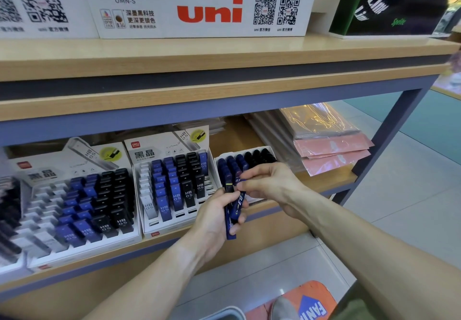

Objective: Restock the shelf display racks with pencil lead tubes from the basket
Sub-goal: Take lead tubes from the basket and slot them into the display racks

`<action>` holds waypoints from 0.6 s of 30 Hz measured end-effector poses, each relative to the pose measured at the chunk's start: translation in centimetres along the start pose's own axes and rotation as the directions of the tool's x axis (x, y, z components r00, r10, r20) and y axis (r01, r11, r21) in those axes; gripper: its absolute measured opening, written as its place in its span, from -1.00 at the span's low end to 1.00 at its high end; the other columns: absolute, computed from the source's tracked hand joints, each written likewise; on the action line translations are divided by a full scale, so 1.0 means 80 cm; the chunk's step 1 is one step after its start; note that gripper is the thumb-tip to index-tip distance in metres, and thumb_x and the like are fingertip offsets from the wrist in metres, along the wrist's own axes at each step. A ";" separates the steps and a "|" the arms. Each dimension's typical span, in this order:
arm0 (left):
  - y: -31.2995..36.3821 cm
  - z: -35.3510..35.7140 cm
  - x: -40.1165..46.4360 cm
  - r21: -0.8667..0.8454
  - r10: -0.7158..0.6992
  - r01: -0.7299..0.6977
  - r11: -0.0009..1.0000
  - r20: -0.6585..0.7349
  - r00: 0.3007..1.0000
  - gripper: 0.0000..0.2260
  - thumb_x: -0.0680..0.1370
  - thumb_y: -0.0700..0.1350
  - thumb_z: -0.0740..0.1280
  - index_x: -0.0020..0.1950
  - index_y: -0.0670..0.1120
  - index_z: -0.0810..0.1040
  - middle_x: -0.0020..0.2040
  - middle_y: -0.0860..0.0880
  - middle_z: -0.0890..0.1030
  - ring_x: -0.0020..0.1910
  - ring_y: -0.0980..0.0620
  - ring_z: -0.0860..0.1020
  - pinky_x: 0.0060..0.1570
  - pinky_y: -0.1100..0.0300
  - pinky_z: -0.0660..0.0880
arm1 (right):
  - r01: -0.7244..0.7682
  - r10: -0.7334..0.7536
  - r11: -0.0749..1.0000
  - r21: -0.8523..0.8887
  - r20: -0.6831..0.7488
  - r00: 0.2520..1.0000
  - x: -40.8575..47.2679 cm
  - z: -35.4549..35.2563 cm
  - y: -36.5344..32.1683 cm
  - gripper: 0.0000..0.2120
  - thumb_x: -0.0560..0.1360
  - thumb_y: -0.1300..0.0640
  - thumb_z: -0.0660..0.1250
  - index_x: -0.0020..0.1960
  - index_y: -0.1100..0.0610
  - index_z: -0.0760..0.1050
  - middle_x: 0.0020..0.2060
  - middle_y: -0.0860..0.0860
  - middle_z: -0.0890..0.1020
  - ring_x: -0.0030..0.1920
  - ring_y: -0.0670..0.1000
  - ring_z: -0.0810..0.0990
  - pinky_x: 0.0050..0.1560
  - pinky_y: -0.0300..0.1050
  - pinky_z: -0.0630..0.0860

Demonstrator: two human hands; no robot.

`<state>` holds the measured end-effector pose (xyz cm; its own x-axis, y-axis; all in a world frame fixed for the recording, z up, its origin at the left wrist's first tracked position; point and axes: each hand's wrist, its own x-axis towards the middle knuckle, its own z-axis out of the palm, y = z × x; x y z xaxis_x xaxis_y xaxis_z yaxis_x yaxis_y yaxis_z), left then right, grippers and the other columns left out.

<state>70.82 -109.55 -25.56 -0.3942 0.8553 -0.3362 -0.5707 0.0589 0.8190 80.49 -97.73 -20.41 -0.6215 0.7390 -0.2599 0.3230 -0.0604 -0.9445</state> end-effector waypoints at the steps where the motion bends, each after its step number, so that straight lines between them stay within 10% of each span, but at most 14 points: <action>1: -0.001 0.000 0.001 -0.018 -0.005 0.005 1.000 -0.005 1.000 -0.83 0.66 -0.18 0.22 0.20 -0.22 0.46 -0.23 -0.13 0.54 -0.46 -0.02 0.37 -0.54 0.21 0.15 | -0.003 0.003 1.000 0.015 0.008 1.000 0.000 -0.001 -0.001 -0.75 0.35 0.32 0.60 0.01 0.24 0.66 -0.13 0.15 0.75 -0.08 0.08 0.75 0.06 -0.06 0.67; 18: -0.011 0.000 0.015 -0.031 0.004 -0.006 1.000 -0.055 0.998 -0.80 0.62 -0.17 0.33 0.21 -0.20 0.46 -0.23 -0.06 0.51 -0.50 0.05 0.27 -0.50 0.21 0.14 | -0.020 0.021 1.000 0.006 -0.173 0.985 0.003 -0.008 -0.007 -0.79 0.32 0.21 0.66 -0.14 0.24 0.70 -0.26 0.12 0.74 -0.22 0.04 0.75 -0.12 -0.16 0.68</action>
<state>70.83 -108.54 -26.69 -0.4354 0.8261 -0.3578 -0.5902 0.0381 0.8063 80.66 -97.09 -19.84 -0.4817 0.8425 -0.2410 0.3312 -0.0796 -0.9402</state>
